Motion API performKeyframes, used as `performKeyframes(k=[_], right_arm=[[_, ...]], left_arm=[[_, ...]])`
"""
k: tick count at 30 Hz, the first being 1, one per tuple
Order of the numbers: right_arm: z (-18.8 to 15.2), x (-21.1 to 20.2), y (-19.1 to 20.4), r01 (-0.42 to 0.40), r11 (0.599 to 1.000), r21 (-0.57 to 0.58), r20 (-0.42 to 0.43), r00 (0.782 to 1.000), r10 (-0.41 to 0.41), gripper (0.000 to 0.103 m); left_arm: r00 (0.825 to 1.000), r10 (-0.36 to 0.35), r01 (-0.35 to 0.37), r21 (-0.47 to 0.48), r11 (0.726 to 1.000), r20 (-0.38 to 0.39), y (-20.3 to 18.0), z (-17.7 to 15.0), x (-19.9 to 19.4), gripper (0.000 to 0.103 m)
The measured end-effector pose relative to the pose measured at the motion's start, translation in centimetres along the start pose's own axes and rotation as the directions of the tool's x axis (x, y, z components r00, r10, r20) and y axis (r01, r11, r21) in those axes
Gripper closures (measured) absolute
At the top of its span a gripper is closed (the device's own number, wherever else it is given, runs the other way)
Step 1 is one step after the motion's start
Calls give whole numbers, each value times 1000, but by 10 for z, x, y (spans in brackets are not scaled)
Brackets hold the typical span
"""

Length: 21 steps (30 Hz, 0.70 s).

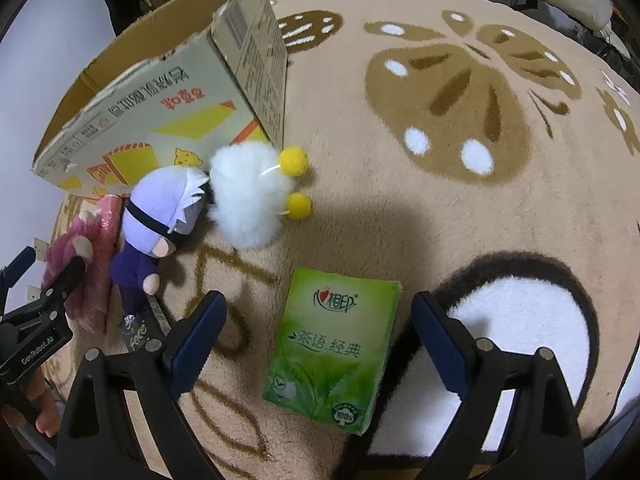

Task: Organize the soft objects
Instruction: 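Grasp the pink bear with the left tool while the right tool grasps the green tissue pack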

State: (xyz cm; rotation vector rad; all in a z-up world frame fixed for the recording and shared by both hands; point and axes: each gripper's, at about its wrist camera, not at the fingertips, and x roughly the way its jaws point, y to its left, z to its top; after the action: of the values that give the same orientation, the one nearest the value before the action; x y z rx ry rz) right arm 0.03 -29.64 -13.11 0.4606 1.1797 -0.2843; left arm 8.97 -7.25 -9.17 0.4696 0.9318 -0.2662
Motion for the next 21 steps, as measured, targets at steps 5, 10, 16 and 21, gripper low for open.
performKeyframes(k=[5,10,16,21], right_arm=[[0,9,0,5,1000,4,-32,999,-5,10],[4,17,1,19,1000,-4,-44,999,-19,17],[4,19,-2,42,999,-15,-38,998,-43,32],[2,13,3,51,998,-34,-30,998,-52,42]], left_arm=[[1000,-8,9,8,1000,-26,-5,3,12,3],[998,-15,14,-4,1000,-65,-5,4,27,3],[996,-42,40,-24,999,-76,-2,3,34,3],[995,-64,59,-63,996,-82,6,2,40,22]])
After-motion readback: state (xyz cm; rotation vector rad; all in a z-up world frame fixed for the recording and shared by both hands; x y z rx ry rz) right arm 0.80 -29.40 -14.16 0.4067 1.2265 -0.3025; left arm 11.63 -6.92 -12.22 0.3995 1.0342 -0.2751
